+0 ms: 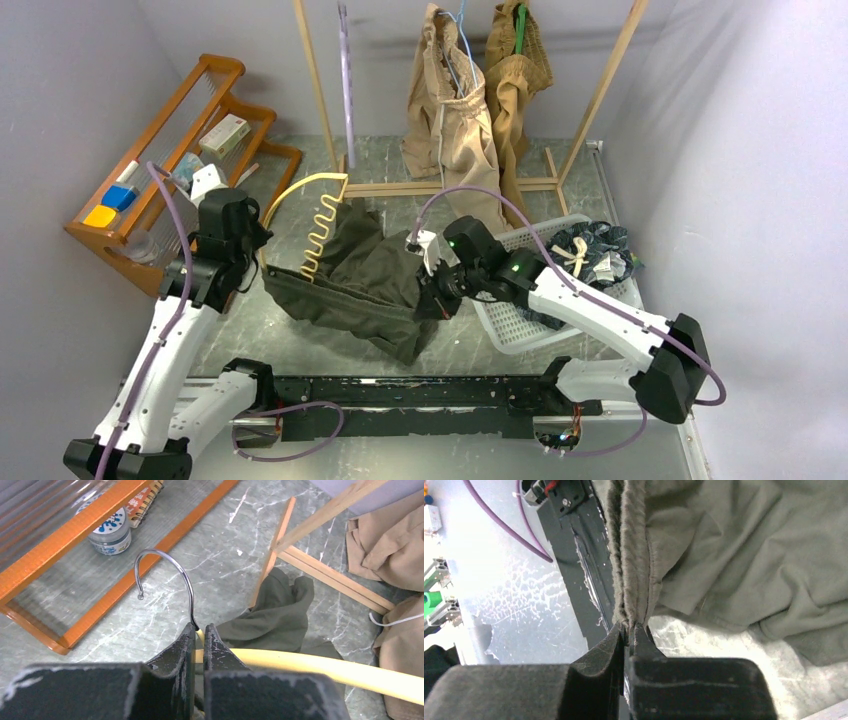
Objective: Remove the shorts from the hanger
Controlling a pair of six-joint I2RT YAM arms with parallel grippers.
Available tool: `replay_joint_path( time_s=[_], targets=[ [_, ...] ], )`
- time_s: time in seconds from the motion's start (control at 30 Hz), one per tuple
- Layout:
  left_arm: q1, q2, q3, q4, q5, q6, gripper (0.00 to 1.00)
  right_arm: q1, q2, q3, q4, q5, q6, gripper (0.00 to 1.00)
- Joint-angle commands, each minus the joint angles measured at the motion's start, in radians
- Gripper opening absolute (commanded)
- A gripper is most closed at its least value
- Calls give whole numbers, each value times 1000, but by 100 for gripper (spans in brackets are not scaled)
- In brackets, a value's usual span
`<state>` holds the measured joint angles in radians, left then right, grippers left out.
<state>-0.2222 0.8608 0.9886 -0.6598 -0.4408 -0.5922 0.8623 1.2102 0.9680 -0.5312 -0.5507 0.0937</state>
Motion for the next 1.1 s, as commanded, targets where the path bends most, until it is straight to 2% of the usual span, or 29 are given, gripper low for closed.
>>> replay_joint_path(
  time_s=[0.0, 0.2, 0.3, 0.37, 0.5, 0.6, 0.7, 0.87, 0.93, 1.07],
  targets=[
    [29, 9, 19, 29, -114, 62, 7, 1, 10, -29, -132, 32, 30, 0],
    [27, -26, -18, 67, -44, 115, 7, 1, 47, -39, 98, 161, 106, 0],
    [27, -66, -56, 110, 33, 144, 7, 1, 67, -38, 182, 260, 140, 0],
    [27, -82, -73, 127, 91, 157, 7, -1, 93, -43, 248, 264, 144, 0],
    [27, -92, -98, 148, 180, 168, 7, -2, 174, 12, 234, 308, 175, 0],
    [27, -86, -119, 176, 242, 183, 7, -1, 167, -4, 266, 281, 185, 0],
    [27, -66, -124, 191, 271, 179, 7, -2, 98, -34, 306, 271, 197, 28],
    [27, -47, -133, 211, 286, 170, 7, -2, -73, -63, 331, 265, 191, 59],
    [26, -46, -138, 221, 296, 173, 7, -1, -116, -46, 304, 255, 180, 64],
    [24, -47, -155, 241, 320, 186, 7, -2, -179, -2, 262, 272, 191, 67]
  ],
)
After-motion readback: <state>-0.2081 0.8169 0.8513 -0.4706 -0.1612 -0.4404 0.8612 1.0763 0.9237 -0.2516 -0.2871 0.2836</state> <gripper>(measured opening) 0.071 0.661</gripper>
